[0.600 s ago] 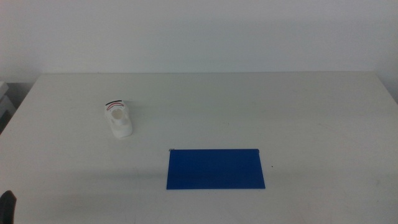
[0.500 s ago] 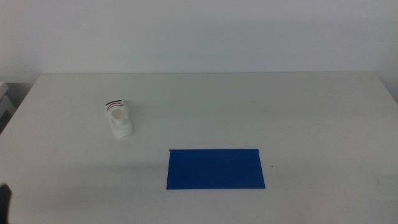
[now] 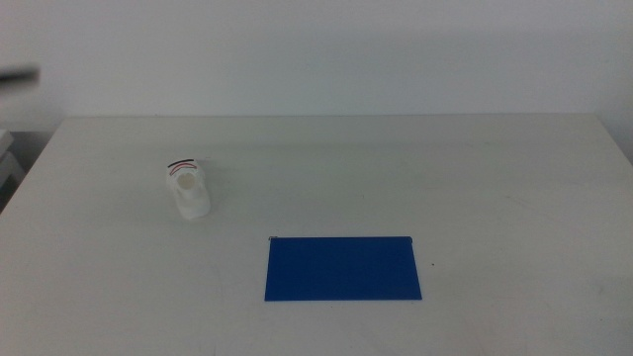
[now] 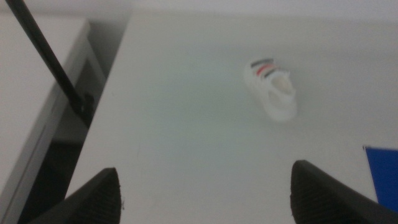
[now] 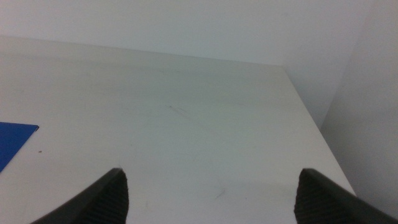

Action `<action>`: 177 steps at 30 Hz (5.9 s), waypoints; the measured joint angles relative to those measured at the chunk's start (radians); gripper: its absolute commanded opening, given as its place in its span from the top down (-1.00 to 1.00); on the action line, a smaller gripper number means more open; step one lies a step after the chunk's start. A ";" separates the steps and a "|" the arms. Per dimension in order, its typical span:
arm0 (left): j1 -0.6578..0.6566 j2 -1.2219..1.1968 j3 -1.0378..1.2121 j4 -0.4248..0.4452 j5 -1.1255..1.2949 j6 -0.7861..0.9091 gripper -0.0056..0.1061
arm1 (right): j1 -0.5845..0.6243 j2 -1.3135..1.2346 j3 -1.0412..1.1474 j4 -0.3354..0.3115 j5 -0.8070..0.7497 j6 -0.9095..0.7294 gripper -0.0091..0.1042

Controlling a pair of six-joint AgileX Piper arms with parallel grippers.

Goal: Use one arm to grab the shoe from the table and place it on the mat.

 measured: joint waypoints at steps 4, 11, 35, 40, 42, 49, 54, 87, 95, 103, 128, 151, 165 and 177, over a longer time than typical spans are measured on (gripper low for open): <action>0.000 0.155 -0.147 -0.001 0.129 0.000 -0.78 | 0.000 0.000 0.000 0.000 0.000 0.000 -0.53; 0.000 0.401 -0.335 -0.076 0.235 -0.047 -0.78 | 0.000 0.000 0.000 0.000 0.000 0.000 -0.53; -0.224 1.232 -0.962 0.013 0.384 -0.377 -0.44 | 0.000 0.000 0.000 0.000 0.000 0.000 -0.53; -0.246 1.375 -1.073 0.019 0.413 -0.377 -0.71 | 0.000 0.000 0.000 0.000 0.000 0.000 -0.53; -0.248 1.428 -1.105 0.010 0.413 -0.377 -0.79 | 0.000 0.000 0.000 0.000 0.000 0.000 -0.53; -0.248 1.544 -1.183 0.005 0.413 -0.406 -0.79 | 0.000 0.000 0.000 0.000 0.000 0.000 -0.53; -0.248 1.586 -1.192 0.005 0.409 -0.450 -0.79 | 0.000 0.000 0.000 0.000 0.000 0.000 -0.53; -0.370 1.457 -1.231 0.012 0.495 -0.503 0.92 | 0.000 0.000 0.000 0.000 0.000 0.000 -0.53; -0.569 1.380 -1.218 0.027 0.507 -0.565 0.92 | 0.000 0.000 0.000 0.000 0.000 0.000 -0.53; -0.745 1.377 -1.167 0.032 0.510 -0.617 0.92 | 0.000 0.000 0.000 0.000 0.000 0.000 -0.53; -0.834 1.377 -1.161 0.058 0.509 -0.994 0.92 | 0.000 0.000 0.000 0.000 0.000 0.000 -0.53; -0.831 1.521 -1.161 0.086 0.497 -2.096 0.92 | 0.000 0.000 0.000 0.000 0.000 0.000 -0.53; -0.831 1.601 -1.161 0.087 0.490 -2.096 0.88 | 0.000 0.000 0.000 0.000 0.000 0.000 -0.53; -0.826 1.587 -1.161 0.079 0.488 -2.096 -0.78 | 0.000 0.000 0.000 0.000 0.000 0.000 -0.53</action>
